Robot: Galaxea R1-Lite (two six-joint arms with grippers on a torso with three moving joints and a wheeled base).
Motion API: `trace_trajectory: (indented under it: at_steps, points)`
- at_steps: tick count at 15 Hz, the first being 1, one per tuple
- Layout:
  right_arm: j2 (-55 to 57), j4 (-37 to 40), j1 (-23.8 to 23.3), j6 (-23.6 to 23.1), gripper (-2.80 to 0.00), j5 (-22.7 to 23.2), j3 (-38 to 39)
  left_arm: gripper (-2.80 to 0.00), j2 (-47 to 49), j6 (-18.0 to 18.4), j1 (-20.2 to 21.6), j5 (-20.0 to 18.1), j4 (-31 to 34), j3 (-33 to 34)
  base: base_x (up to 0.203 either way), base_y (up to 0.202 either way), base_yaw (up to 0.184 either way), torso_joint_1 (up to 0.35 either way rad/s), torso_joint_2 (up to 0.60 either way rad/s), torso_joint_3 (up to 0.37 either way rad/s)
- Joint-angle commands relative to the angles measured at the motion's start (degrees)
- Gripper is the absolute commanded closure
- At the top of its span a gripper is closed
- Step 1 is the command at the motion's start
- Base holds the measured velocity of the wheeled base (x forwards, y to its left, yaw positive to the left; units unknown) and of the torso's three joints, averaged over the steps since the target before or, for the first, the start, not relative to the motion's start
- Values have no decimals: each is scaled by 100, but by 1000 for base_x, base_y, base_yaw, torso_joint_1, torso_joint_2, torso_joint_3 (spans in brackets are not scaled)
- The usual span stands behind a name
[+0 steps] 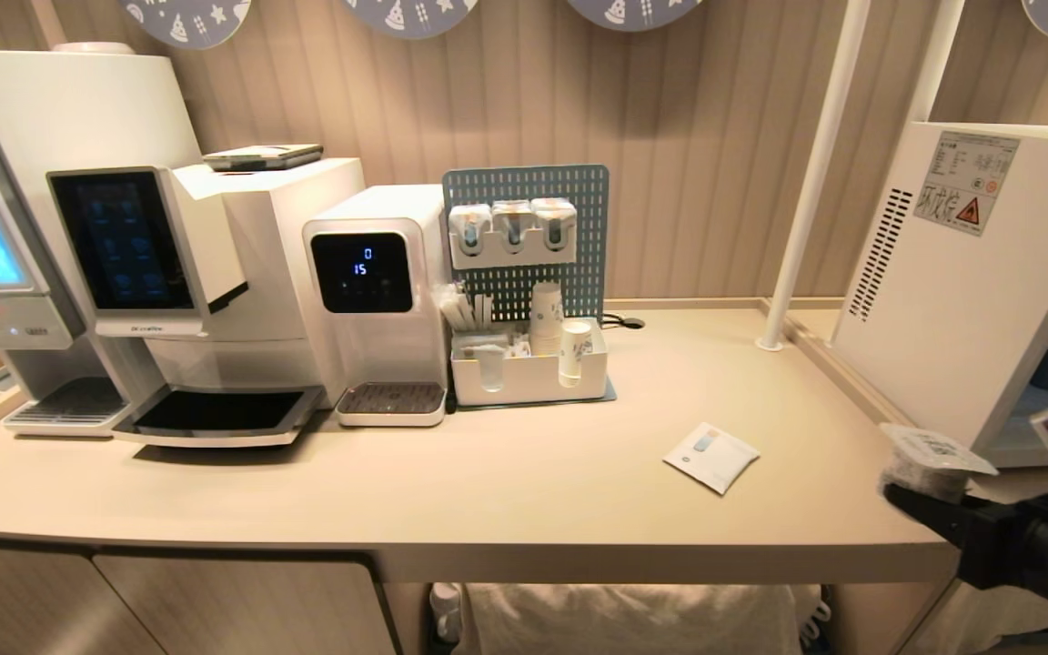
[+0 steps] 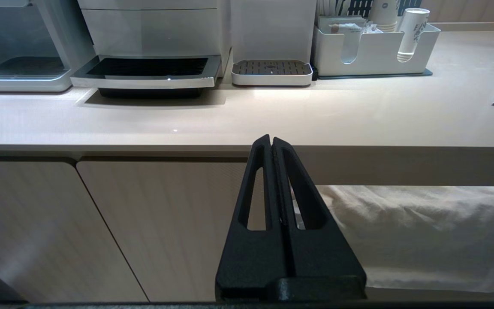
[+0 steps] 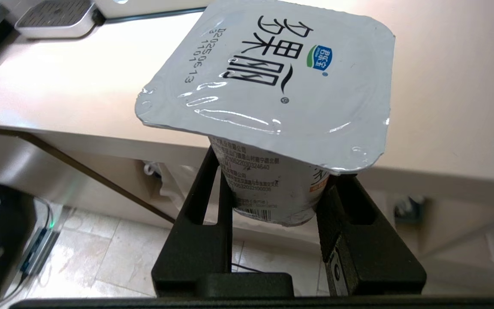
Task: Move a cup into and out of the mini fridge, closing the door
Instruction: Place the yoghurt on the table
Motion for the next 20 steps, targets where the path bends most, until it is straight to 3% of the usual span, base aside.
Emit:
trace_trajectory:
  at_steps: [1,3,5,9,17,20]
  points:
    - [2056,-1780,126,-61,0,168,41,0,7,-2,-3,1,-2,18,0,0,0,0,0,0]
    - [3247,-2760,512,-299,0,149,-29,0,7,-2,-3,-1,-2,18,0,0,0,0,0,0]
    - [4011,-3347,1069,-827,0,-40,-324,0,7,-2,-6,-1,-2,18,0,0,0,0,0,0]
    - [4433,-3607,1643,-1163,0,-441,-1097,0,7,-2,-3,-1,-2,18,0,0,0,0,0,0]
    - [6044,-3609,1782,-1289,0,-681,-2475,0,7,7,-3,-1,-2,18,0,0,0,0,0,0]
    - [6446,-3609,1811,-1283,0,-1024,-2854,0,7,7,-3,-1,-2,18,0,0,0,0,0,0]
